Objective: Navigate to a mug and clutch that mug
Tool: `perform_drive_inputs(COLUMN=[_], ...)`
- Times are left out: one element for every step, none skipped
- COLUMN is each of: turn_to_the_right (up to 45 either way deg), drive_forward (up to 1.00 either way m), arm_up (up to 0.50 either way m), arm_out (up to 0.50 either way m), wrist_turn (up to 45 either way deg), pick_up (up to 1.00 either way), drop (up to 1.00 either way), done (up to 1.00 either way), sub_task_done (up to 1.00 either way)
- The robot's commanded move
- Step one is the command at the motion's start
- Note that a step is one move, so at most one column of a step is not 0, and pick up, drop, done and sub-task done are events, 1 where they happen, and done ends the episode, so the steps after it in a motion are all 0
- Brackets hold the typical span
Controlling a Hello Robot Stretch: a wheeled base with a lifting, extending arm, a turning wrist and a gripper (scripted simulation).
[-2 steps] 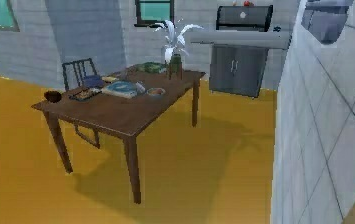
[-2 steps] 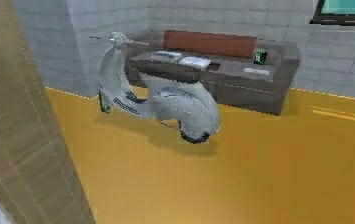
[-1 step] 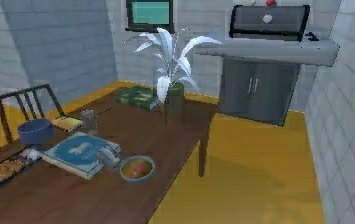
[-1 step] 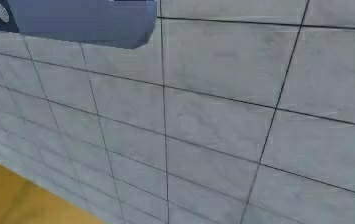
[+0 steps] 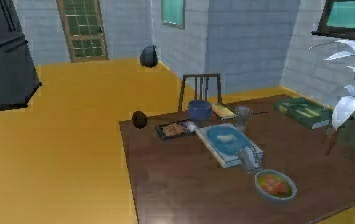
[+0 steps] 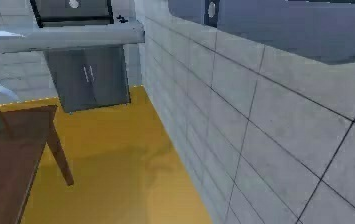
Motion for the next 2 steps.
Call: perform_drive_inputs(turn_to_the_right=[-45.0,-18.0], drive_forward=[0.00,0.00], arm_up=[0.00,0.00], arm_out=[0.00,0.00], wrist_turn=[0.0,0.0], pick_up=[0.00,0.00], drop=[0.00,0.00], done=[0.00,0.00], sub_task_done=[0.00,0.00])
